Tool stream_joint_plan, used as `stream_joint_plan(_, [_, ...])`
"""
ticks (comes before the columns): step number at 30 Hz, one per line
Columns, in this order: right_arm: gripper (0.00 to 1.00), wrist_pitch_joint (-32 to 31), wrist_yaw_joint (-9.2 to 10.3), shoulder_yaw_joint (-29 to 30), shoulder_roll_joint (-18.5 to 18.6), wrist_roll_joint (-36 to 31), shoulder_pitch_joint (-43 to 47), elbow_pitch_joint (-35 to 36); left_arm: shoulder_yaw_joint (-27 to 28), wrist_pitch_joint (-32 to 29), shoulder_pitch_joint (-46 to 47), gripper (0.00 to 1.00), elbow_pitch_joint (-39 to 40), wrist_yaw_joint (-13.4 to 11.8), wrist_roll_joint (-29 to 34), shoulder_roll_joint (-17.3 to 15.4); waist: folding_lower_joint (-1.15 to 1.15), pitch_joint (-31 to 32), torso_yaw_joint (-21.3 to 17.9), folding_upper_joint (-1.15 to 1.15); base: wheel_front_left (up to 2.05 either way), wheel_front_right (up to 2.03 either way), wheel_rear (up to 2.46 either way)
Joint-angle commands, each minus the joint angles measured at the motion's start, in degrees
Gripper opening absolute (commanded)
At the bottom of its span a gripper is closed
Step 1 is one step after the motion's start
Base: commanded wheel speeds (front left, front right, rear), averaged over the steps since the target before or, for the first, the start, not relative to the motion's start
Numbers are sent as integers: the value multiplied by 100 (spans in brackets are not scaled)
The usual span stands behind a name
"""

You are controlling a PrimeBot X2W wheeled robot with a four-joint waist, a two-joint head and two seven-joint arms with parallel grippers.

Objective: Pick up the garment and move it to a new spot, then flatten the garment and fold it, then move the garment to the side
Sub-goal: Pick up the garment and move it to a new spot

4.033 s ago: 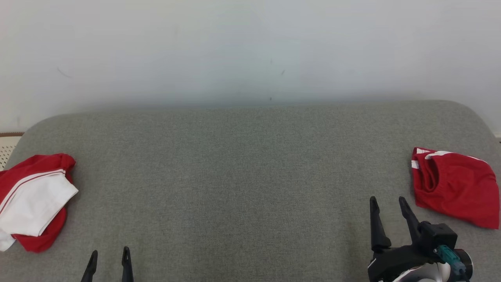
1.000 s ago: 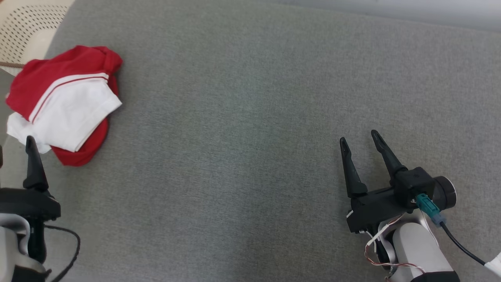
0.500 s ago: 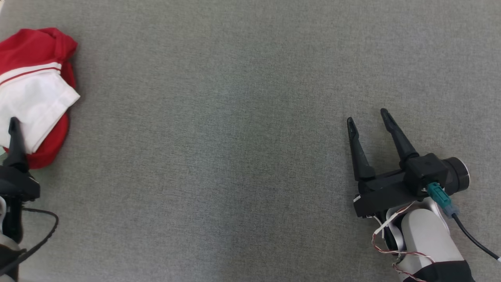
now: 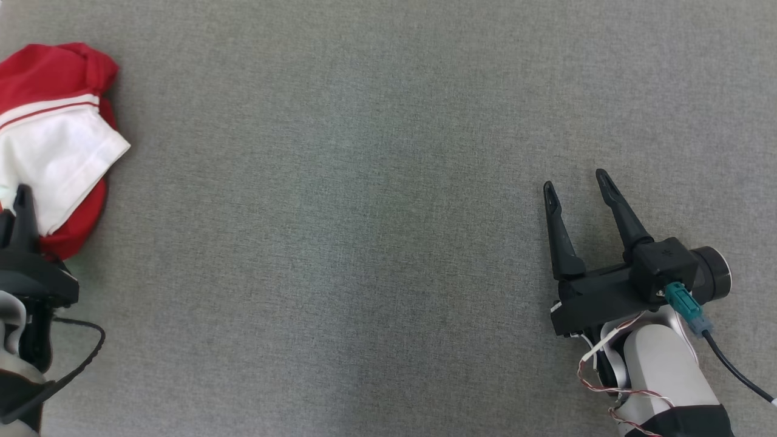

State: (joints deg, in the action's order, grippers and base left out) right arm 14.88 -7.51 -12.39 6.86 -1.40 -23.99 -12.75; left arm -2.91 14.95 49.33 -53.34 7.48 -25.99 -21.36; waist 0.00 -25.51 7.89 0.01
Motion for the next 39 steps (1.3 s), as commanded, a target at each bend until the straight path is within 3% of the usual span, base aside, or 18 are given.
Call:
stream_joint_plan(1, [100,5,3,8,-29,-1,68,-56,-9,31,-134,0,136,-1,-108,-45,0,47,31,-1,0,0,0])
stream_joint_plan(11, [100,27,3,-16,-159,117,94,-224,-305,28,-547,0,1583,-1,-807,230,0,324,13,-1,0,0,0])
stream_joint_plan(18, [100,33,3,-25,-249,246,126,-298,-888,29,-857,0,2517,0,-966,781,0,609,-237,-1,0,0,0])
stream_joint_plan(26, [100,34,3,-33,-357,370,209,-252,-1918,29,-691,0,2792,0,-867,1314,0,823,-959,-1,0,0,0])
stream_joint_plan(39, [100,27,3,-109,-401,605,364,-152,-3630,31,-577,0,2652,1,-724,1574,0,974,-2042,-1,0,0,0])
